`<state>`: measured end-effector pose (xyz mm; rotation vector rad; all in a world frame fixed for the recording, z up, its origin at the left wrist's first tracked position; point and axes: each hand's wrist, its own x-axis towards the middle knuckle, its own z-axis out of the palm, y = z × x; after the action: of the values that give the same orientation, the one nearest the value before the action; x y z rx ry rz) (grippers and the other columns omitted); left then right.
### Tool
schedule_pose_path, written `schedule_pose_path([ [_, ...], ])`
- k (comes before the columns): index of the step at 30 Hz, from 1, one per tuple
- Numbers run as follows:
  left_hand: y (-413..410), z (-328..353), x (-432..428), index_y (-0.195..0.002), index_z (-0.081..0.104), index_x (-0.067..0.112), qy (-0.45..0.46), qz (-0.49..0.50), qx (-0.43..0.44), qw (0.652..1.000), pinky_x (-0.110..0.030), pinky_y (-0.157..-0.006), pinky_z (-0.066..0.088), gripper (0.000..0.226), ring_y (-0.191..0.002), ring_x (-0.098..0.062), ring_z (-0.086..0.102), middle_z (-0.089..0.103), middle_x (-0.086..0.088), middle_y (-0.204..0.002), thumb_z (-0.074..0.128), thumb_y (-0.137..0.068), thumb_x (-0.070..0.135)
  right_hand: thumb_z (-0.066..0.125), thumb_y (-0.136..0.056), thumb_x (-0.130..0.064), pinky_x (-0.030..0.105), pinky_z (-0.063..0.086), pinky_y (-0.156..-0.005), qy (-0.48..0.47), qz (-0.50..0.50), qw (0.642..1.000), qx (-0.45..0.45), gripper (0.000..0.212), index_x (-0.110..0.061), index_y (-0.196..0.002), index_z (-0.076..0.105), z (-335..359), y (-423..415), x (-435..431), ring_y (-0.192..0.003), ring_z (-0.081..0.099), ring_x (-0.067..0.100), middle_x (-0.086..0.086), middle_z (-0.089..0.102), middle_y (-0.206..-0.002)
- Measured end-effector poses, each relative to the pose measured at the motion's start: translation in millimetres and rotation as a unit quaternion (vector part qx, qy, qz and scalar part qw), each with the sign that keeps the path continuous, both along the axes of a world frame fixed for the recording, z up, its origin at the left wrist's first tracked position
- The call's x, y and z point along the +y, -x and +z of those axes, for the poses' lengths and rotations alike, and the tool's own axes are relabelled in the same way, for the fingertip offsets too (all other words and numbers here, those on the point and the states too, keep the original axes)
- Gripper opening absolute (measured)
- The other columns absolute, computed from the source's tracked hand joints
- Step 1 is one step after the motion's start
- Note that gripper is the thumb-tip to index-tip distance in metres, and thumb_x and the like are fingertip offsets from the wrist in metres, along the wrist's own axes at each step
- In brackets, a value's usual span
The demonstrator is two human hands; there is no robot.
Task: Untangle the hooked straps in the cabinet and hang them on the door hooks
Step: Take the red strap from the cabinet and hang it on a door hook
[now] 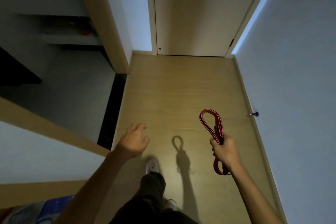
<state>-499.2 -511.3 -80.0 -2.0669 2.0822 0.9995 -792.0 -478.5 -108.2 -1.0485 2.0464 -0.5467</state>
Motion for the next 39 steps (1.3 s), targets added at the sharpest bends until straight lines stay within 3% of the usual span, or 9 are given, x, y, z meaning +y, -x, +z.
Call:
schedule_pose_path([
  [2, 6, -11, -22, -0.133, 0.041, 0.014, 0.003, -0.019, -0.007, 1.000, -0.036, -0.100, 0.040, 0.053, -0.126, -0.027, 0.043, 0.042, -0.008, -0.136, 0.039, -0.090, 0.044, 0.059, -0.086, -0.022, 0.051, 0.056, -0.069, 0.000, -0.009, 1.000, 0.002, 0.006, -0.019, -0.089, 0.054, -3, 9, -28, -0.071, 0.066, 0.032, 0.011, 0.066, -0.076],
  [6, 14, -30, -76, -0.138, 0.036, 0.015, -0.037, -0.021, -0.003, 0.999, -0.041, -0.106, 0.037, 0.047, -0.131, -0.026, 0.038, 0.036, -0.008, -0.143, 0.044, -0.095, 0.031, 0.058, -0.086, -0.023, 0.051, 0.056, -0.066, 0.014, -0.010, 1.000, 0.014, 0.012, -0.014, -0.094, 0.054, -4, 18, -103, -0.066, 0.066, 0.033, 0.012, 0.066, -0.075],
  [14, 15, -35, -230, -0.137, 0.038, 0.013, -0.068, 0.011, 0.015, 0.997, -0.037, -0.109, 0.033, 0.046, -0.135, -0.025, 0.032, 0.033, -0.008, -0.145, 0.041, -0.095, 0.032, 0.058, -0.089, -0.021, 0.050, 0.056, -0.066, -0.002, 0.011, 0.999, 0.030, 0.010, -0.014, -0.096, 0.055, 19, 38, -247, -0.061, 0.066, 0.026, 0.010, 0.066, -0.070],
  [20, 40, -21, -346, -0.131, 0.043, 0.013, -0.065, -0.005, 0.012, 0.998, -0.038, -0.105, 0.037, 0.065, -0.130, -0.027, 0.038, 0.042, -0.010, -0.138, 0.028, -0.078, 0.047, 0.057, -0.091, -0.019, 0.032, 0.051, -0.056, -0.021, -0.017, 0.999, 0.024, 0.010, -0.011, -0.097, 0.056, 17, 68, -310, -0.062, 0.065, 0.022, 0.008, 0.066, -0.070],
  [27, 96, -21, -493, -0.134, 0.040, 0.011, -0.024, -0.024, 0.025, 0.999, -0.038, -0.107, 0.035, 0.045, -0.132, -0.026, 0.036, 0.038, -0.010, -0.139, 0.043, -0.095, 0.034, 0.056, -0.092, -0.019, 0.024, 0.040, -0.053, -0.066, -0.016, 0.997, 0.035, 0.012, -0.007, -0.094, 0.057, -1, 120, -412, -0.066, 0.064, 0.020, 0.007, 0.067, -0.070],
  [34, 136, -6, -615, -0.132, 0.046, 0.009, -0.013, 0.027, 0.062, 0.998, -0.031, -0.106, 0.032, 0.076, -0.129, -0.026, 0.042, 0.047, -0.011, -0.136, 0.032, -0.076, 0.057, 0.056, -0.091, -0.023, 0.029, 0.045, -0.060, -0.071, 0.022, 0.997, 0.036, 0.018, -0.009, -0.103, 0.057, -4, 163, -571, -0.072, 0.063, 0.022, 0.009, 0.066, -0.079],
  [37, 134, -13, -648, -0.132, 0.046, 0.013, -0.007, 0.067, 0.070, 0.995, -0.030, -0.103, 0.035, 0.046, -0.129, -0.023, 0.043, 0.045, -0.006, -0.138, 0.047, -0.092, 0.038, 0.057, -0.091, -0.022, 0.031, 0.048, -0.064, -0.059, 0.053, 0.996, 0.043, 0.019, -0.009, -0.104, 0.057, 1, 168, -646, -0.072, 0.064, 0.023, 0.009, 0.066, -0.079],
  [39, 128, -17, -668, -0.133, 0.045, 0.015, 0.000, 0.066, 0.073, 0.995, -0.029, -0.103, 0.036, 0.043, -0.128, -0.020, 0.043, 0.044, -0.003, -0.139, 0.045, -0.095, 0.035, 0.057, -0.090, -0.024, 0.031, 0.048, -0.065, -0.050, 0.069, 0.995, 0.045, 0.019, -0.010, -0.103, 0.057, 5, 166, -695, -0.072, 0.064, 0.023, 0.008, 0.067, -0.079],
])
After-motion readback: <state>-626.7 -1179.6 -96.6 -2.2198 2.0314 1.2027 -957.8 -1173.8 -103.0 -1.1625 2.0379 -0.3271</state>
